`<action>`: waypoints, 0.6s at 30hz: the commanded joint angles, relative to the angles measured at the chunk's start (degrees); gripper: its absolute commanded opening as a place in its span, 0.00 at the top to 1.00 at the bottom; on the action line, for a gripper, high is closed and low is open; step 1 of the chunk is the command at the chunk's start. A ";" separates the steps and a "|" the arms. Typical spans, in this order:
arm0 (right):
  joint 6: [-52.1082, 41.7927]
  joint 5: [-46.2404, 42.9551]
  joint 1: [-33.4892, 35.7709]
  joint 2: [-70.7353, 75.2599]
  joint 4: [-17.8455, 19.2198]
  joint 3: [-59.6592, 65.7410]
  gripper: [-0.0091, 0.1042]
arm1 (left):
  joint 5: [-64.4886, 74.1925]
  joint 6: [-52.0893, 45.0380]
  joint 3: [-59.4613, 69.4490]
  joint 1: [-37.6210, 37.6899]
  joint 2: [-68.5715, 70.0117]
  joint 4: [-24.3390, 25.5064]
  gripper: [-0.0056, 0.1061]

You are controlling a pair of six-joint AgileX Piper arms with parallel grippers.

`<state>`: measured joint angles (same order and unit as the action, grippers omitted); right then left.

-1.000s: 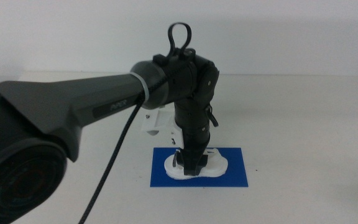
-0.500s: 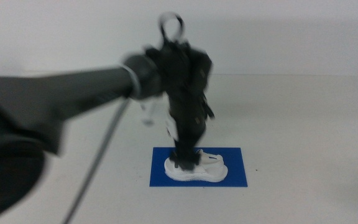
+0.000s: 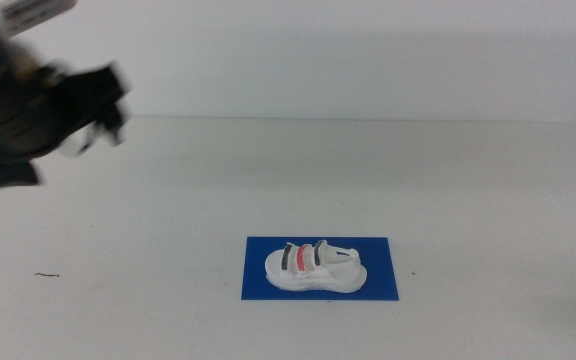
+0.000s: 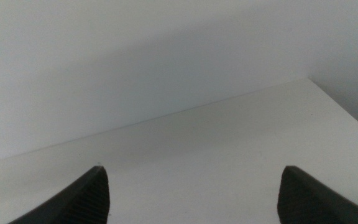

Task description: Use one arm to grab the shoe from the table and place it on the mat.

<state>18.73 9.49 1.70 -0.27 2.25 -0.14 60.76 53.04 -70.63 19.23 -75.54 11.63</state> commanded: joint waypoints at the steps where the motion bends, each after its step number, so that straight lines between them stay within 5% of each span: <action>1: -0.32 -0.50 0.10 0.27 0.34 0.14 0.22 | -10.09 -22.15 7.17 -4.24 5.11 -1.42 0.11; 4: -0.32 -0.50 0.10 0.27 0.34 0.14 0.22 | -29.20 -47.76 17.91 -7.48 12.39 -8.46 0.11; 6: -0.32 -0.50 0.10 0.27 0.34 0.14 0.22 | -39.77 -54.90 26.15 -8.74 17.67 -10.76 0.11; 12: -0.32 -0.50 0.10 0.27 0.34 0.14 0.22 | -64.91 -51.53 46.11 -13.68 33.75 -10.76 0.11; 18: -0.32 -0.50 0.10 0.27 0.34 0.14 0.22 | -70.85 -50.95 58.90 -18.74 45.69 -10.63 0.11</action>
<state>18.73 9.49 1.70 -0.27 2.25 -0.14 -7.62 1.49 -13.92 1.63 -32.13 1.43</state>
